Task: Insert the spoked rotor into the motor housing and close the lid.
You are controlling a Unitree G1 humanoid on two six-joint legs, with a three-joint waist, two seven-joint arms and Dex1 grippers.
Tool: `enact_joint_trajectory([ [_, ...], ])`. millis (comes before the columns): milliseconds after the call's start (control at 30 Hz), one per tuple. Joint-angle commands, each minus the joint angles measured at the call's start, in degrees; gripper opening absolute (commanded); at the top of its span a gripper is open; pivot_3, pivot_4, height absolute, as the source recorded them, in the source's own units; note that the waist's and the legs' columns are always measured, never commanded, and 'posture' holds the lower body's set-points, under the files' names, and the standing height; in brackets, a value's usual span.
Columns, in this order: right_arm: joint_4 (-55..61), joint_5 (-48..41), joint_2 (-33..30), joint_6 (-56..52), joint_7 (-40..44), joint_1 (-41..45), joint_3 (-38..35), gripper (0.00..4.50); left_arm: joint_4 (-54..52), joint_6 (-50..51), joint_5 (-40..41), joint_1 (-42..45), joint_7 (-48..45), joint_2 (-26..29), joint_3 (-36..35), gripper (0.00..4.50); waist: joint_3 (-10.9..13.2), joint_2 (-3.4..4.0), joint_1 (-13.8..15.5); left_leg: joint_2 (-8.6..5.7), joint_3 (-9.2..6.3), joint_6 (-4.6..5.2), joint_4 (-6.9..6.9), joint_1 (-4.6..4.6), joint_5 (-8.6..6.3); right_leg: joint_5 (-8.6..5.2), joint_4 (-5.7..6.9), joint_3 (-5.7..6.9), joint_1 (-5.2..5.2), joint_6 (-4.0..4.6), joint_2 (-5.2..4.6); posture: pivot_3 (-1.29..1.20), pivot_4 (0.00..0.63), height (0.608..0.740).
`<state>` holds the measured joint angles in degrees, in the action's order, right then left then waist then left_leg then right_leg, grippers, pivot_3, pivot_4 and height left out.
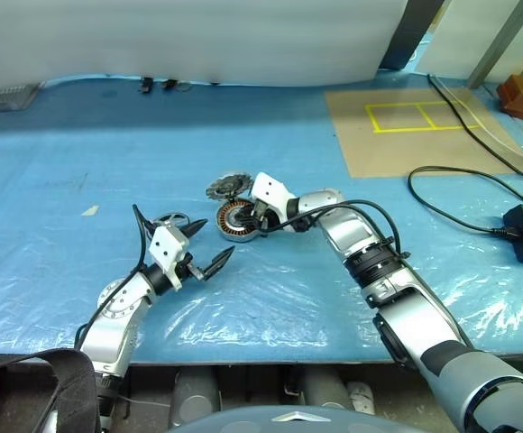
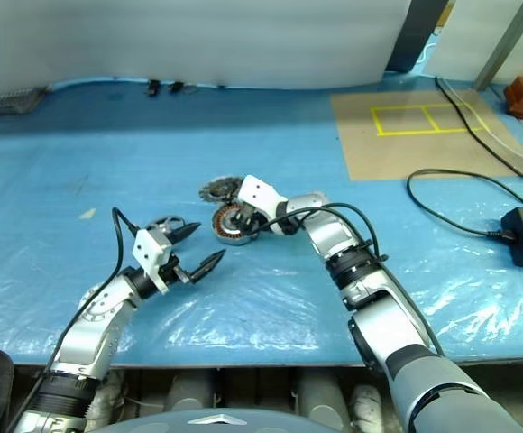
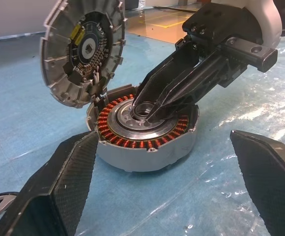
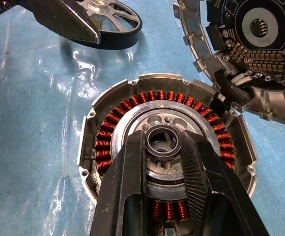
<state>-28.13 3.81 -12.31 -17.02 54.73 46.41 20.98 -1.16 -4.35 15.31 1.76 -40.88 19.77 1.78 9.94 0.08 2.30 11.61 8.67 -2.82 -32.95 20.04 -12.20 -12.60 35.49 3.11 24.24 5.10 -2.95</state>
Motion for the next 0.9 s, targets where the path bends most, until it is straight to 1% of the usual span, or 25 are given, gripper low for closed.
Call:
enact_joint_trajectory([
  [33,-1.49,0.64,0.67,0.87,-1.96,0.49,-0.3,0.68,-0.7,-0.58,0.05,0.44,0.01,0.4,-0.59,4.5,0.0,0.0,-0.01,0.0,0.0,0.0,0.0,0.0,0.0,0.0,0.0,0.0,0.0,0.0,0.0,0.0,0.15,0.74],
  [133,-2.7,0.75,1.08,1.61,-3.57,1.15,-0.89,0.68,-0.65,-0.63,-0.03,0.45,-0.06,0.3,-0.47,4.5,0.0,0.0,0.01,0.0,0.0,0.0,0.0,-0.01,0.0,0.0,0.01,0.0,0.0,0.0,0.0,0.0,0.15,0.74],
  [333,-3.2,0.48,1.08,1.5,-2.92,1.28,-0.52,0.68,-0.51,-0.56,-0.21,0.62,-0.26,0.27,-0.21,4.5,0.0,0.0,0.13,-0.01,0.0,0.0,-0.04,-0.02,0.0,0.0,0.05,0.0,-0.01,0.0,-0.01,0.0,0.15,0.74],
  [600,-0.42,-1.08,-0.23,-1.35,-0.87,0.77,-1.36,0.68,-0.35,-0.53,-0.29,0.77,-0.41,0.29,-0.07,4.5,0.0,0.0,0.15,-0.01,0.0,0.0,-0.04,-0.01,0.0,0.0,0.04,0.0,-0.01,0.0,-0.01,0.0,0.15,0.74],
  [700,0.48,-2.19,-0.41,-2.73,-0.91,1.07,-2.5,0.68,0.0,-0.59,-0.38,0.95,-0.5,0.14,0.19,4.5,0.0,0.0,0.15,-0.01,-0.01,0.0,-0.04,0.0,0.0,0.0,0.04,0.0,-0.01,0.0,-0.01,0.0,0.15,0.74],
  [900,1.0,-2.27,-0.28,-3.33,-1.17,0.61,-2.34,0.68,0.22,-0.61,-0.38,1.11,-0.63,-0.01,0.39,4.5,0.0,0.0,0.11,0.0,0.0,0.0,-0.03,0.0,0.0,0.0,0.03,0.0,-0.01,0.0,-0.01,0.0,0.15,0.74],
])
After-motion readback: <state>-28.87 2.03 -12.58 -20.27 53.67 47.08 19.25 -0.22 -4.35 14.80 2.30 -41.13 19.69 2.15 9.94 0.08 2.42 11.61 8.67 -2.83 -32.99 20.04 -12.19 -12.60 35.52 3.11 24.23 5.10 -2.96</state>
